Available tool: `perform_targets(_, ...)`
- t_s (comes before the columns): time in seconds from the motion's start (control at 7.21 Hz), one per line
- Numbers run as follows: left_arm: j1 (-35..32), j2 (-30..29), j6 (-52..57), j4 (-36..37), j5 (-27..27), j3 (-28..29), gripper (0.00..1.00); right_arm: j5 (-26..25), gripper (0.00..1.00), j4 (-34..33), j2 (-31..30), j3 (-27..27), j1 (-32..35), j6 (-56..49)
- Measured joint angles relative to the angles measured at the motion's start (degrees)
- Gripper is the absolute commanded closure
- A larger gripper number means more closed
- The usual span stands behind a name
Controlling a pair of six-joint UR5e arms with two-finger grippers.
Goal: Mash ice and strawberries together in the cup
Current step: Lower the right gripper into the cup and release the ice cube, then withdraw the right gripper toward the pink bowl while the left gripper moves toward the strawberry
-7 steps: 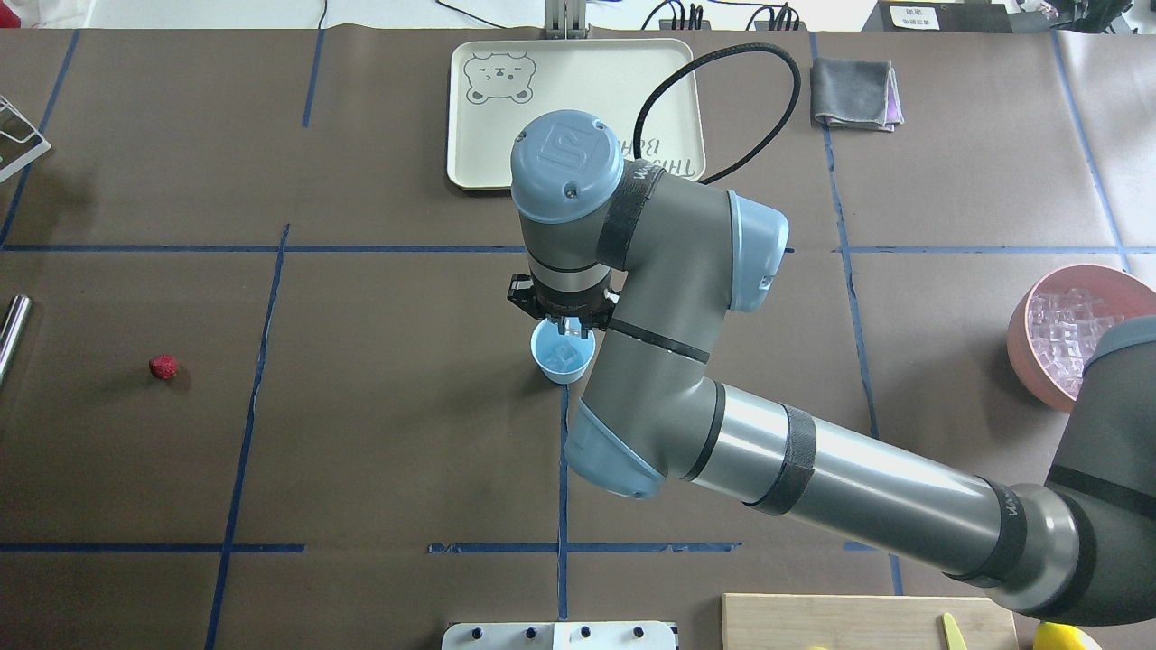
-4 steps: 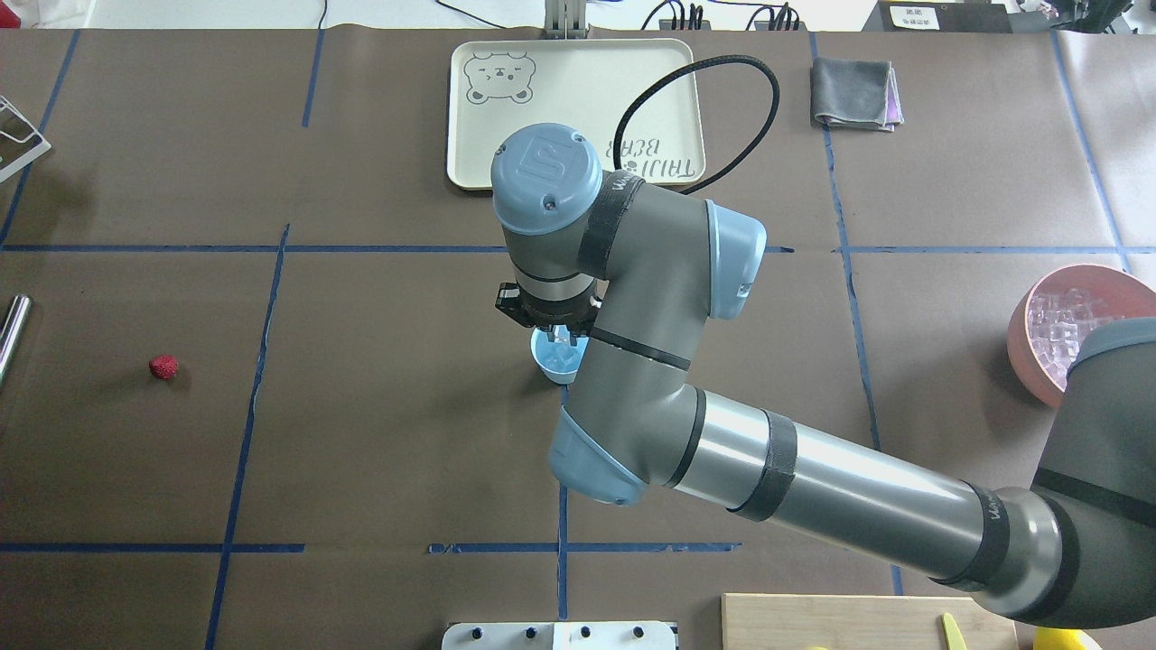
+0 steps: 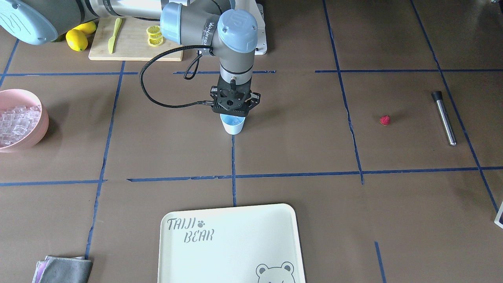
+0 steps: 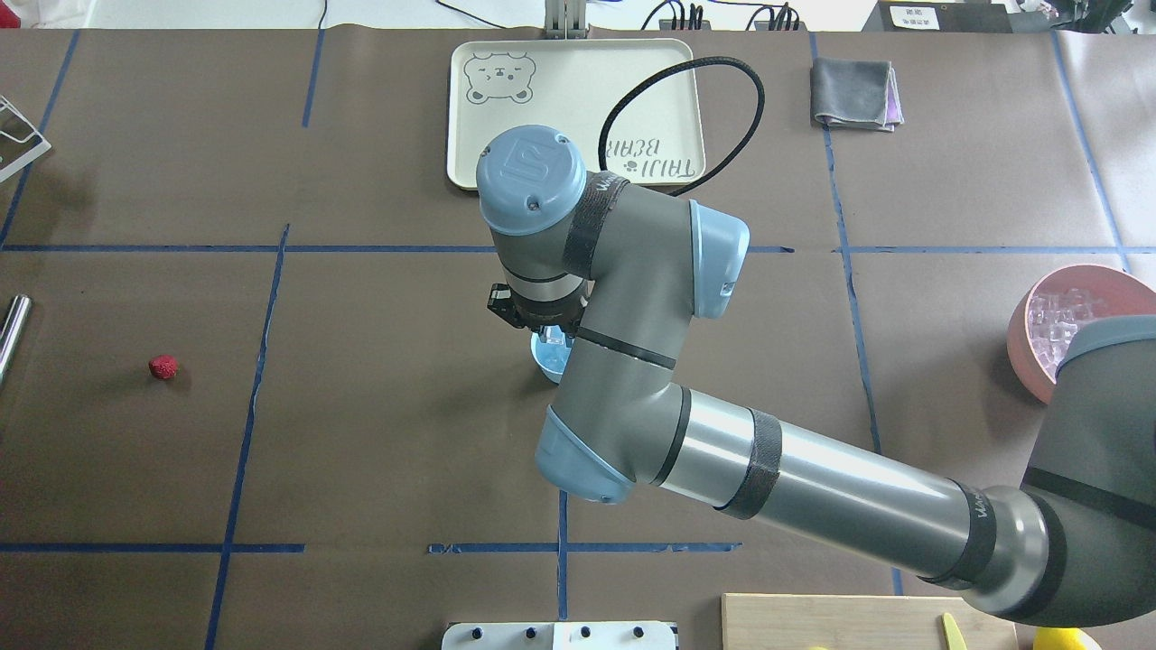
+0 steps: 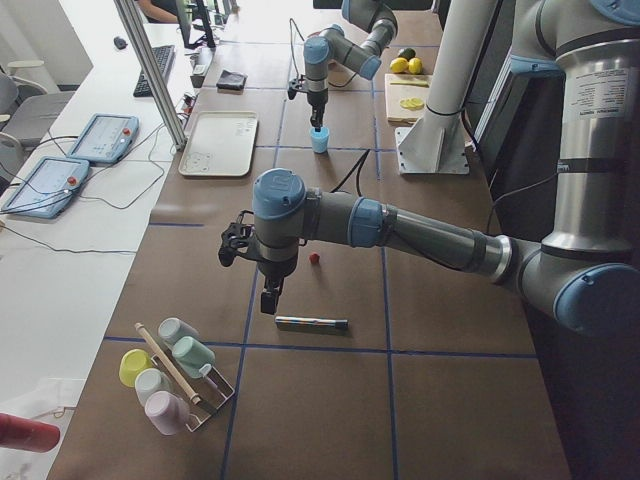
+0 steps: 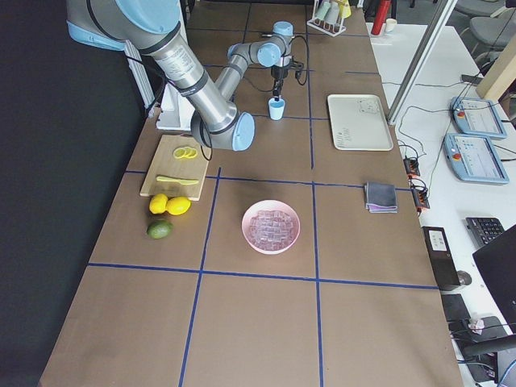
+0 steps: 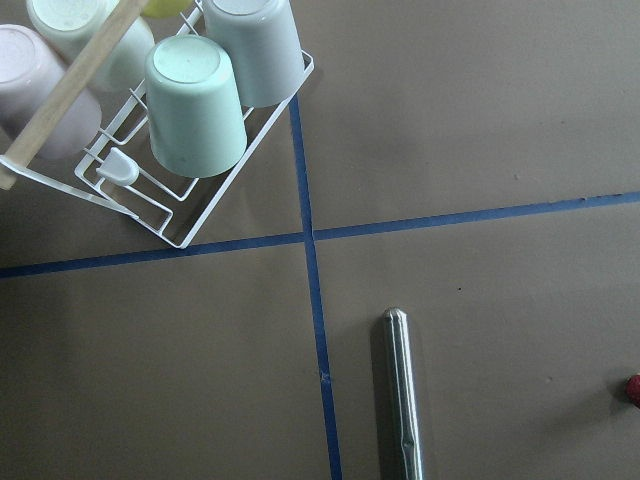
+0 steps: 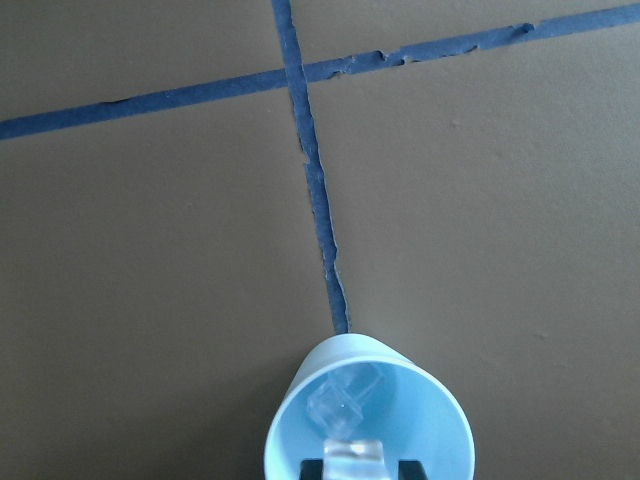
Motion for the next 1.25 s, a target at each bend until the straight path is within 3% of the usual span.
perform_targets(0.14,0.0,0.0,0.0,0.0,0.0,0.0,0.00,0.0,0.42,0.0,0.0,0.0,0.0,0.0)
perform_targets(0.42,0.0,0.0,0.0,0.0,0.0,0.0,0.00,0.0,0.01,0.0,-0.1,0.0,0.0,-0.1)
perform_targets(1.25,2.2,-0.1,-1.6,-0.9,0.0,-1.3,0.00,-0.5,0.00,-0.3,-0.1,2.5,2.0,-0.3)
